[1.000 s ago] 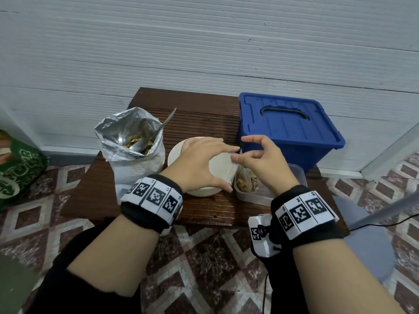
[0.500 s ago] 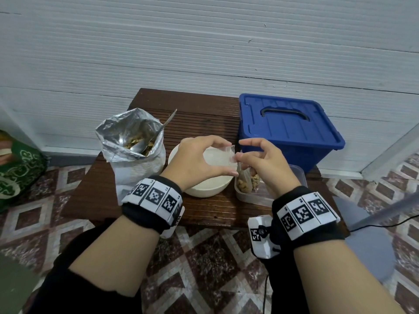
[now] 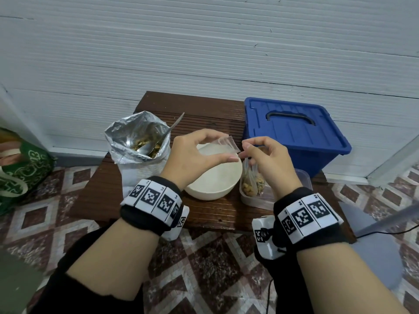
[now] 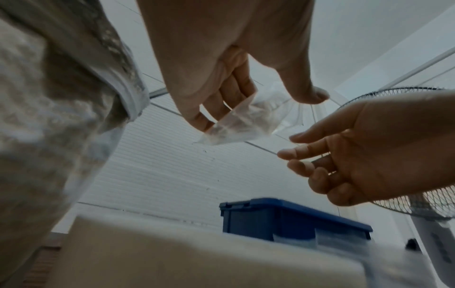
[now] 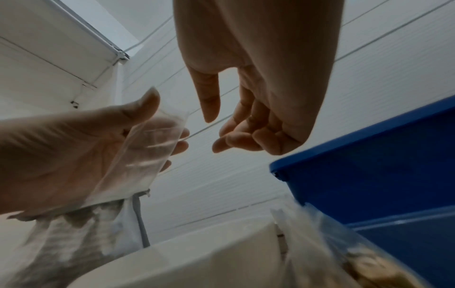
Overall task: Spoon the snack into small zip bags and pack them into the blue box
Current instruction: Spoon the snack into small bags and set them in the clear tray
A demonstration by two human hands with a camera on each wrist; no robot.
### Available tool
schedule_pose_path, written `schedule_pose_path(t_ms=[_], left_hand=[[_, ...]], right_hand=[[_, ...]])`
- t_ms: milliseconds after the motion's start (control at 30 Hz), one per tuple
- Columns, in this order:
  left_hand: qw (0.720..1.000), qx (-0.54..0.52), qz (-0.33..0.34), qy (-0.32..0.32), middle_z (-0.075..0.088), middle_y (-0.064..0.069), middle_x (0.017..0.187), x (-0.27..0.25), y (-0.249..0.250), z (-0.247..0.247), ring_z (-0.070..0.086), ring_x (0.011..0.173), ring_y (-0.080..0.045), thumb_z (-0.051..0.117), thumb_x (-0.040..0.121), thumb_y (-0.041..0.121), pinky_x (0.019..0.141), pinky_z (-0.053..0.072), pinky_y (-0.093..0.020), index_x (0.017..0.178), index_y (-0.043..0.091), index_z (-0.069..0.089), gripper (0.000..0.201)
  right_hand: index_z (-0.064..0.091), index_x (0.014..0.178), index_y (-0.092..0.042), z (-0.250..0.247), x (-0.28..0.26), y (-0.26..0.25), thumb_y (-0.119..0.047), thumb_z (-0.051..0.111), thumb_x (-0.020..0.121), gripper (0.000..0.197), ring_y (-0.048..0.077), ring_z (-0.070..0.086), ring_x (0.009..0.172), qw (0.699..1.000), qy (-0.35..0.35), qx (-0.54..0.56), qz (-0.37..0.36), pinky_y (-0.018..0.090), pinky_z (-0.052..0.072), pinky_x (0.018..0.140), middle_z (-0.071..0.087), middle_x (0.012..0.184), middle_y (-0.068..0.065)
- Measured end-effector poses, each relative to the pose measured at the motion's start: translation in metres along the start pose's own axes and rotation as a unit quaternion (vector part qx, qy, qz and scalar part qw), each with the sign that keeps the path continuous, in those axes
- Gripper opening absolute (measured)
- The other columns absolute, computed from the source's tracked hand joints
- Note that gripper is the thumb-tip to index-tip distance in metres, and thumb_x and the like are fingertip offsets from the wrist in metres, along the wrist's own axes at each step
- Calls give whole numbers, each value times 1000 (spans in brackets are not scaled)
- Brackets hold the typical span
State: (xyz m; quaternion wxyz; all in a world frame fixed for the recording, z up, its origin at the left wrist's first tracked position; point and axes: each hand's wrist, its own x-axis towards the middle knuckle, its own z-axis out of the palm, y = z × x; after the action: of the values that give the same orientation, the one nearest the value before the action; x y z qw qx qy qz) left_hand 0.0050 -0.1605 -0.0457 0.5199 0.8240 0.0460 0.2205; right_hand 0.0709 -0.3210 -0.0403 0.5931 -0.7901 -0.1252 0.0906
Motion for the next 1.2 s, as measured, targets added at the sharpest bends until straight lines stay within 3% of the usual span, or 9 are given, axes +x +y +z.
schedule_pose_path(t_ms=[200, 333, 400, 500, 633, 700, 867, 1000, 1200], left_hand=[[986, -132, 27, 101, 74, 6, 97, -2, 29, -28, 69, 96, -10, 86, 61, 29, 85, 55, -29, 96, 30, 71, 38], [969, -179, 25, 171, 73, 5, 94, -3, 40, -58, 69, 89, -3, 81, 65, 24, 74, 51, -15, 99, 14, 69, 38], [965, -169, 15, 201, 73, 7, 94, -1, 37, -76, 69, 90, -5, 80, 63, 32, 77, 52, -18, 99, 17, 69, 41], [962, -145, -10, 230, 73, 12, 93, 0, 23, -104, 69, 93, -6, 80, 58, 44, 79, 53, -20, 92, 26, 68, 41], [963, -134, -56, 227, 73, 8, 101, -3, 3, -124, 68, 96, -8, 80, 54, 50, 83, 54, -23, 90, 24, 68, 46], [966, -124, -84, 211, 73, 6, 102, -4, -6, -128, 68, 98, -9, 80, 53, 54, 87, 54, -28, 95, 20, 68, 56], [967, -124, -94, 203, 73, 0, 101, -3, -11, -129, 69, 97, -12, 80, 54, 54, 84, 54, -25, 105, 14, 69, 66], [965, -141, -93, 198, 74, 3, 92, -2, -7, -126, 69, 87, -7, 79, 57, 46, 73, 52, -16, 93, 19, 70, 45], [968, -132, -98, 188, 74, 2, 95, 0, -7, -124, 69, 90, -10, 79, 57, 47, 75, 53, -19, 91, 22, 69, 43]], right_hand=[[69, 97, -13, 24, 10, -28, -28, 56, 94, 20, -3, 56, 64, 999, -16, 19, -44, 15, 45, 63, 67, 76, -3], [70, 98, -19, 50, 16, -46, -41, 56, 92, 27, -10, 57, 62, 996, -69, 9, -57, 20, 43, 71, 66, 78, -8], [70, 101, -21, 66, 20, -51, -49, 58, 88, 33, -10, 59, 76, 994, -88, -19, -69, 22, 46, 80, 69, 87, -9], [72, 106, -17, 90, 25, -56, -50, 64, 84, 40, 6, 62, 99, 991, -83, -61, -91, 25, 47, 91, 70, 103, -6], [74, 93, -12, 112, 28, -59, -34, 60, 91, 26, -1, 55, 71, 984, -50, -105, -134, 3, 36, 62, 66, 79, -8], [74, 91, -12, 119, 27, -60, -28, 55, 95, 24, -1, 49, 61, 978, -33, -132, -157, 11, 34, 56, 62, 71, -10], [74, 97, -10, 122, 20, -67, -22, 54, 96, 23, 16, 62, 88, 943, 9, -160, -291, 22, 41, 78, 72, 92, 4], [72, 89, -6, 128, 19, -61, -19, 54, 93, 23, 26, 59, 81, 896, -35, -223, -382, 30, 41, 75, 66, 81, 10], [73, 93, -5, 128, 20, -58, -19, 55, 95, 23, 24, 59, 85, 928, -39, -206, -306, 28, 40, 77, 67, 86, 10]])
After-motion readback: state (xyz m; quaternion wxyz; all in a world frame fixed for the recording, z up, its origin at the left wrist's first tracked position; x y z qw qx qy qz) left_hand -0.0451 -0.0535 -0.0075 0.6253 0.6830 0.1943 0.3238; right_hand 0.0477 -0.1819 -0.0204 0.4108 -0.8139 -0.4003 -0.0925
